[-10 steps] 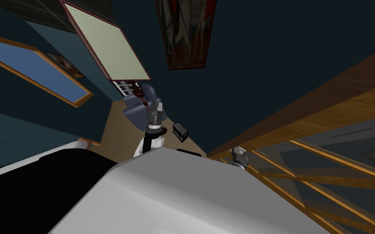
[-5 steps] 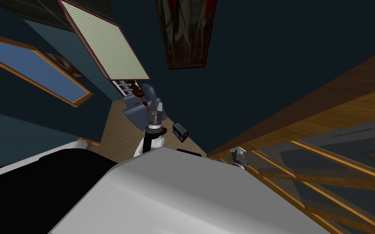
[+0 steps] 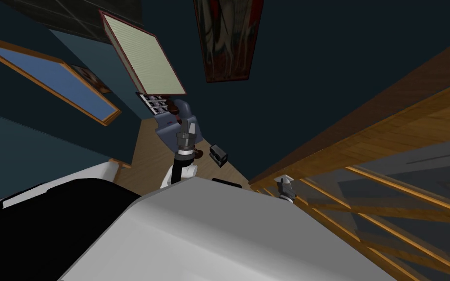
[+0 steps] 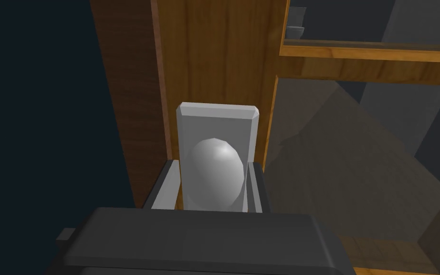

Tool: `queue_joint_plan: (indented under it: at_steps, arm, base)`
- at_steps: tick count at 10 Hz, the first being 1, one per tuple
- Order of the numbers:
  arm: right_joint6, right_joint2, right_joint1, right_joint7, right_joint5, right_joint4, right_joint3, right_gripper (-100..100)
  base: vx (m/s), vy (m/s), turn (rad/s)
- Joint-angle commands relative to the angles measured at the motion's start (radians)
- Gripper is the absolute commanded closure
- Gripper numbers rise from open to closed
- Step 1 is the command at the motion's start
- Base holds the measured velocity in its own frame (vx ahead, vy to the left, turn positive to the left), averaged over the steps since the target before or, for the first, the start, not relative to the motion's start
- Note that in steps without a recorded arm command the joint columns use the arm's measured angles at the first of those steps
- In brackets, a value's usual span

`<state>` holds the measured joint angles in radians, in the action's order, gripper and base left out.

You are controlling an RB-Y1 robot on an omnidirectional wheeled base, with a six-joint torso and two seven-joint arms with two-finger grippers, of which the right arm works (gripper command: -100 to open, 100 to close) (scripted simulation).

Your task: Pull the door open

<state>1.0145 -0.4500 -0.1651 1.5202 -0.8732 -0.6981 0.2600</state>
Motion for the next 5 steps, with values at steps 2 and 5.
queue_joint_plan:
  at_steps: [2, 5]
  arm:
    - [0.008, -0.016, -0.016, 0.026, 0.017, -0.017, 0.035, 100]
    - [0.019, -0.034, -0.028, 0.05, 0.035, -0.035, 0.069, 100]
  base:
    - [-0.192, 0.032, 0.045]
    - [-0.205, 0.019, 0.047]
